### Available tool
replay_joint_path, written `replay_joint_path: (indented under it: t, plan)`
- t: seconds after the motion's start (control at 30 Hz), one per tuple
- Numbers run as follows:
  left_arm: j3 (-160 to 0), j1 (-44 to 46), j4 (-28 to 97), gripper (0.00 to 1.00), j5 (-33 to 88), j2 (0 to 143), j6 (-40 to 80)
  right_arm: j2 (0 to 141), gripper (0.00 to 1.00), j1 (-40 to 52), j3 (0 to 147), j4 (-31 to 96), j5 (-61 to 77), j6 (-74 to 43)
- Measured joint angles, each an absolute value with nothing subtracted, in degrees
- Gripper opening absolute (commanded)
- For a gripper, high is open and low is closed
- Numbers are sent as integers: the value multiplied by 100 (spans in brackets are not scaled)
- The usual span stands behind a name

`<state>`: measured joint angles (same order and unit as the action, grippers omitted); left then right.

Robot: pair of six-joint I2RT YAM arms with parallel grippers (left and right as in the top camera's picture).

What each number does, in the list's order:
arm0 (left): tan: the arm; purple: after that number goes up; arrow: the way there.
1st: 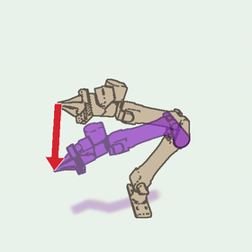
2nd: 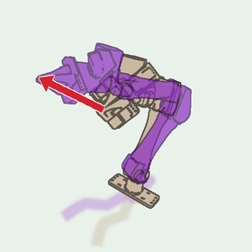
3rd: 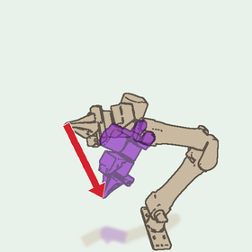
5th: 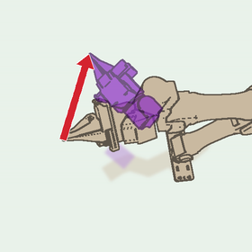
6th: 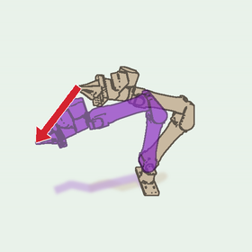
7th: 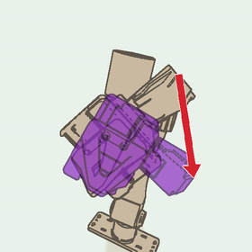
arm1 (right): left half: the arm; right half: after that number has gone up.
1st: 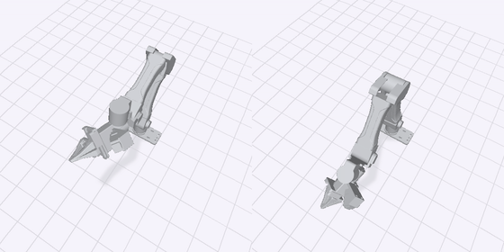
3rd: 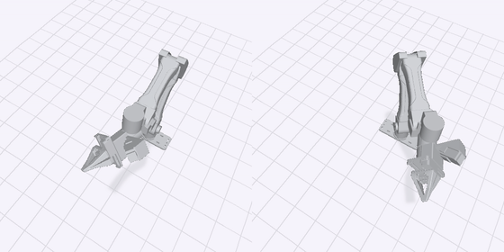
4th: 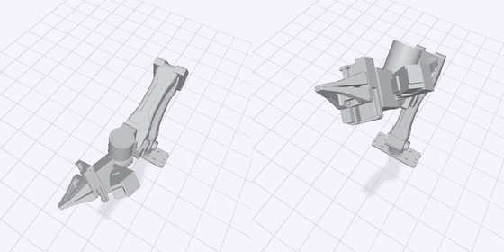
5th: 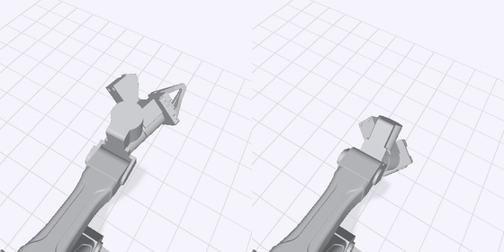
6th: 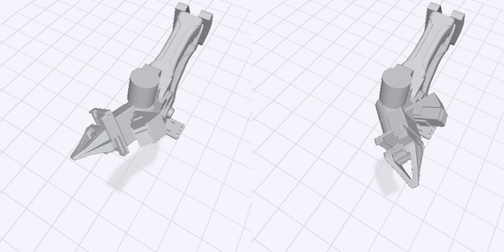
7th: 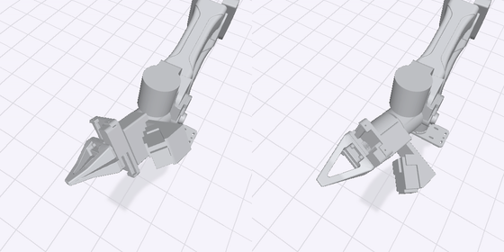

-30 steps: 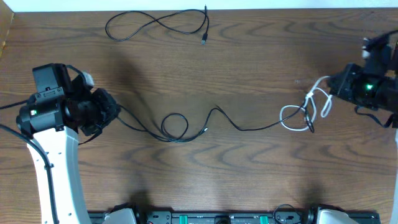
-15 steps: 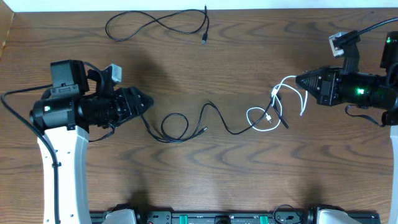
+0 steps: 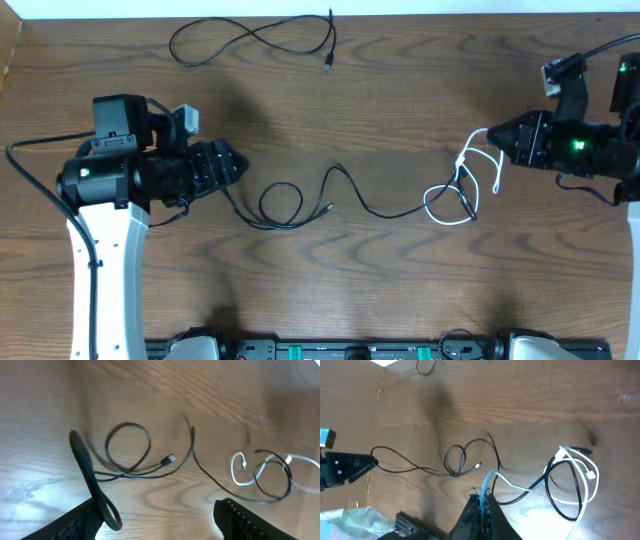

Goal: Untangle cables

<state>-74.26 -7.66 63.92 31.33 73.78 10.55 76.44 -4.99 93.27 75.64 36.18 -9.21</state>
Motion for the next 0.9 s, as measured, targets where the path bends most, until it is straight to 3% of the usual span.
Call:
replay_joint_path:
  t: [0.5,0.9]
  plan:
    - [-7426,27,6383,75,3999,7378,172,7644,2,73,9327,7605,3352,-989]
    - [-7428,130,6267,73,3667,7218,552,7644,2,263,9325,7614,3269,-1004]
